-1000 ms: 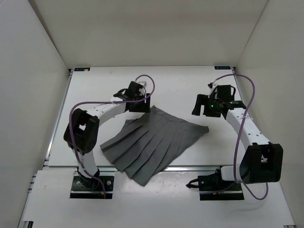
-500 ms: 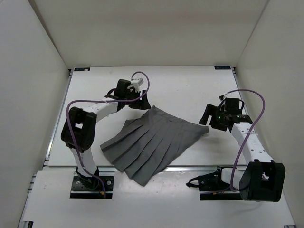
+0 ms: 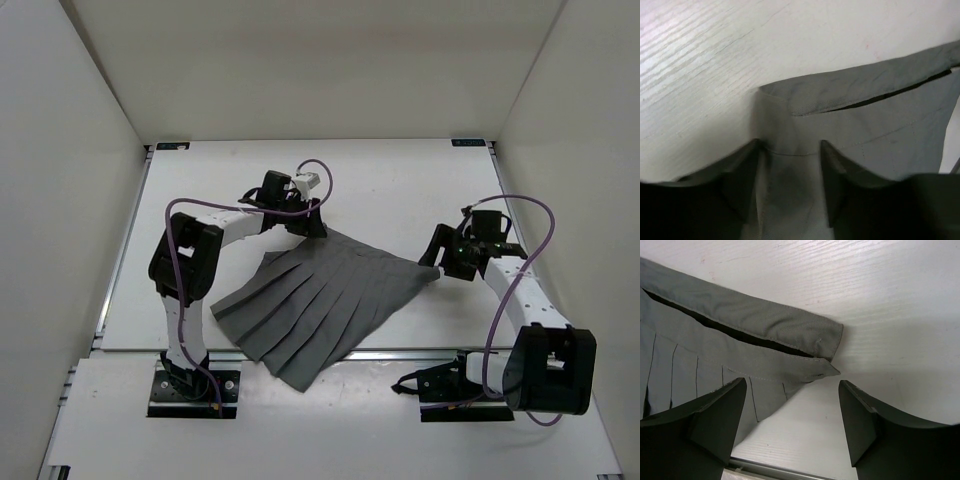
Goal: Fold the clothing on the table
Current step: Flatten the skirt out
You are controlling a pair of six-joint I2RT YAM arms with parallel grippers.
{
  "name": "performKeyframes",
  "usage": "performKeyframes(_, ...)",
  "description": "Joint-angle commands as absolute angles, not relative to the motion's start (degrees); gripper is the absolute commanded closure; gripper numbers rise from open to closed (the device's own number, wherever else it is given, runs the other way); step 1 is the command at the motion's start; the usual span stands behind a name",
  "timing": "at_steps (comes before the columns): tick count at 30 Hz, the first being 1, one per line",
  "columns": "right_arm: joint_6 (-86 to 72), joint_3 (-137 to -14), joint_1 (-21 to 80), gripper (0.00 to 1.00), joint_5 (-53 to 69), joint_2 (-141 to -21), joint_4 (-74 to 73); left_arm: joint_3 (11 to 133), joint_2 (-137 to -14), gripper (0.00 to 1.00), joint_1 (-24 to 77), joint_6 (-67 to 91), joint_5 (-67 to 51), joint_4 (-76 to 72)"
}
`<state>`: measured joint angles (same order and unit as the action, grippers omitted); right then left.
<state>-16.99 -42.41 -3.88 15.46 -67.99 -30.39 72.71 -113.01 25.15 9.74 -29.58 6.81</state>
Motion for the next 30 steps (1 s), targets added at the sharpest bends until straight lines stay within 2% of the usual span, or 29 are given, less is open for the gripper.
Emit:
performKeyframes(1,-17.9,-42.5,-4.0,0.29,16.4,-69.2,-26.5,75.1,-113.0,0.47,24.3,9.6,-32.1,5.2)
performKeyframes(2,-18.1,-42.5,-4.0,0.29,16.6,-69.9,-26.5,75.4,-113.2,0.51,24.2,10.0,-31.9,5.1)
performKeyframes(4,-18.1,-42.6,-3.1,0.29,15.9,-71.1,-26.9,76.1,-113.6,0.67,24.5,10.5,-31.4,4.8)
performKeyframes(5,-17.7,-42.9,-3.3,0.29,15.7,-71.8,-27.2,76.3,-113.9,0.71,24.5,10.3,-30.9,5.0)
performKeyframes(7,-17.2,-43.9,-3.1,0.29,15.6,-72.7,-27.5,76.9,-114.5,0.89,24.9,10.5,-30.1,5.4)
performKeyframes(8,-17.1,-43.9,-2.8,0.29,15.7,-73.2,-27.6,77.3,-114.5,0.92,24.9,11.2,-29.6,5.1)
performKeyframes(9,-17.0,-44.1,-3.3,0.29,15.8,-73.3,-27.5,77.3,-114.7,1.00,24.7,11.5,-28.8,4.9)
performKeyframes(16,-17.0,-43.3,-5.2,0.29,17.0,-72.4,-27.0,76.0,-114.1,1.00,23.6,12.5,-24.5,4.5)
performKeyframes(22,-17.8,-42.5,-4.8,0.28,18.8,-73.5,-24.2,73.6,-112.6,1.00,21.3,15.1,-25.8,1.4)
performKeyframes(30,-17.4,-46.7,-3.2,0.28,18.7,-81.3,-19.9,72.9,-112.9,1.00,21.4,14.4,-26.6,2.1)
